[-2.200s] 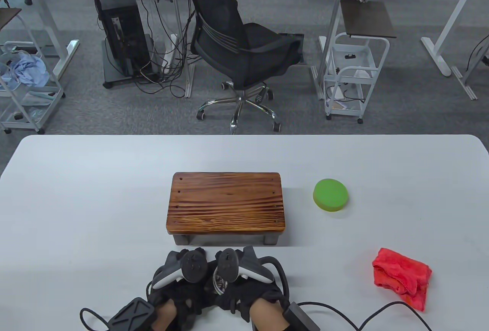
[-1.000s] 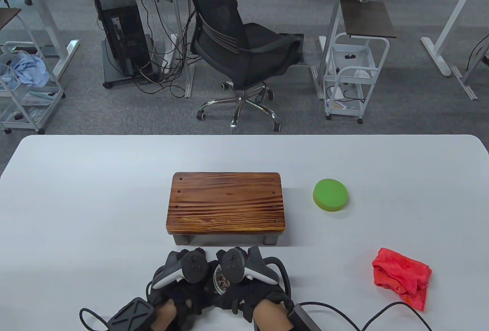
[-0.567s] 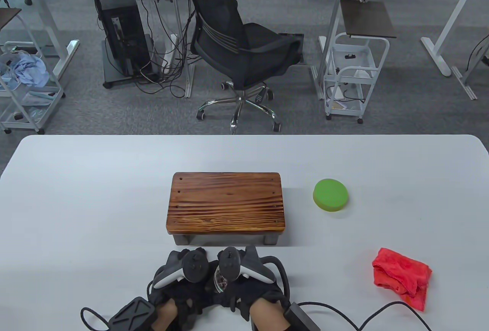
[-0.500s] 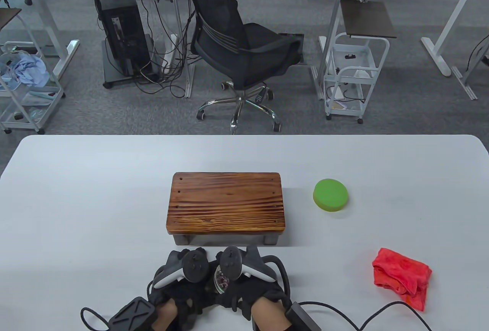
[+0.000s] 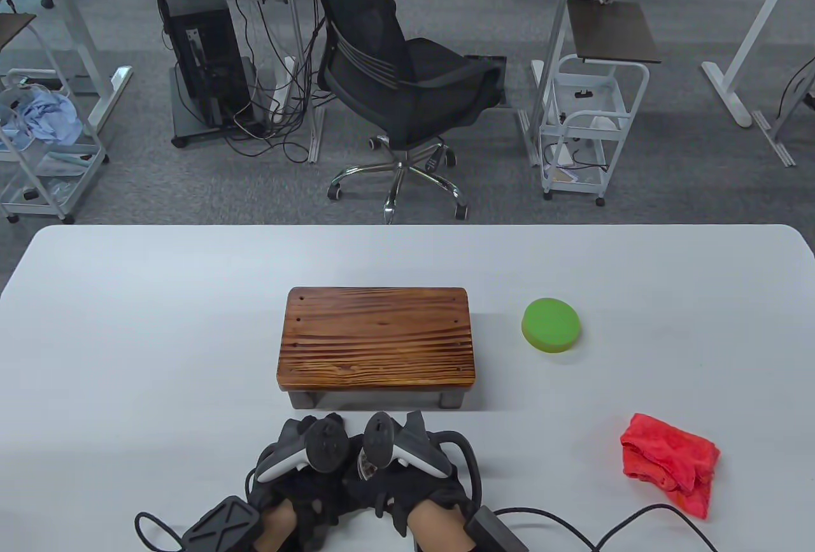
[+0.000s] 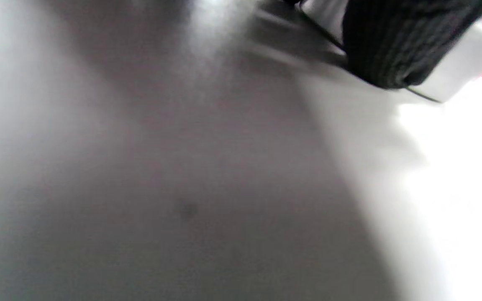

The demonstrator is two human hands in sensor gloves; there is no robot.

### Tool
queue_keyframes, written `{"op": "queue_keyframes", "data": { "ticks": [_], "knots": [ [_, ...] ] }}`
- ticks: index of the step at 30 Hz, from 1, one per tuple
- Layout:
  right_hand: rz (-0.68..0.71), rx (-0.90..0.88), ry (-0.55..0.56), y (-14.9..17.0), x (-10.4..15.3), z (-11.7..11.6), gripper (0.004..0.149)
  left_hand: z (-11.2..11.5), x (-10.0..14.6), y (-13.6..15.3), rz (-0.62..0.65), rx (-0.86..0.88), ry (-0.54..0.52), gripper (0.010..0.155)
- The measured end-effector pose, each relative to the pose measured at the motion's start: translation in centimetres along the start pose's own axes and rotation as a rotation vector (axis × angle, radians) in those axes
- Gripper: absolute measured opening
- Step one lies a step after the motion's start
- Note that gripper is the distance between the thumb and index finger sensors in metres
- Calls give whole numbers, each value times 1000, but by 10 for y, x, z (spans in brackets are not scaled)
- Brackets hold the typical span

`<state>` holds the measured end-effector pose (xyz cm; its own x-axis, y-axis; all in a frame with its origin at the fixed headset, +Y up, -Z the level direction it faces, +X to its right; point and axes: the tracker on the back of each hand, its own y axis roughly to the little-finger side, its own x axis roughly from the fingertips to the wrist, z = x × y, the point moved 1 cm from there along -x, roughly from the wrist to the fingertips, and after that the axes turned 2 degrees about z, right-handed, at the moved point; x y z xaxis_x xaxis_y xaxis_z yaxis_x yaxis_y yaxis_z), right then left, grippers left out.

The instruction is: Dip and apply wood wax on stool

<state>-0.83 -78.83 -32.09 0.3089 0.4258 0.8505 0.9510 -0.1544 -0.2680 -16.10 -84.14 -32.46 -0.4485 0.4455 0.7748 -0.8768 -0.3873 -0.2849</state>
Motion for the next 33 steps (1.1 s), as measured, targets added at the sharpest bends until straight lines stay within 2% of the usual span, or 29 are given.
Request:
{"op": "queue_keyframes", "data": {
  "ticks": [9,11,14,18,20,24,33],
  "knots": [
    [147,-122,-82,8,-1,3,91,1,0,0,8,2,9,69],
    [132,-124,-80,8,2,3,91,1,0,0,7,1,8,69],
    [34,-82,-32,8,5,2,100,1,0,0,7,0,8,70],
    [-67,0,-6,3,5,2,99,1,0,0,6,-3,7,70],
    [-47,-7,-35,0,2,-2,96,1,0,-1,7,-3,8,69],
    [-1,-25,-25,1,1,-1,92,1,0,-1,8,-3,9,69],
    [115,-109,-86,8,1,3,93,1,0,-1,7,1,9,65]
  ]
}}
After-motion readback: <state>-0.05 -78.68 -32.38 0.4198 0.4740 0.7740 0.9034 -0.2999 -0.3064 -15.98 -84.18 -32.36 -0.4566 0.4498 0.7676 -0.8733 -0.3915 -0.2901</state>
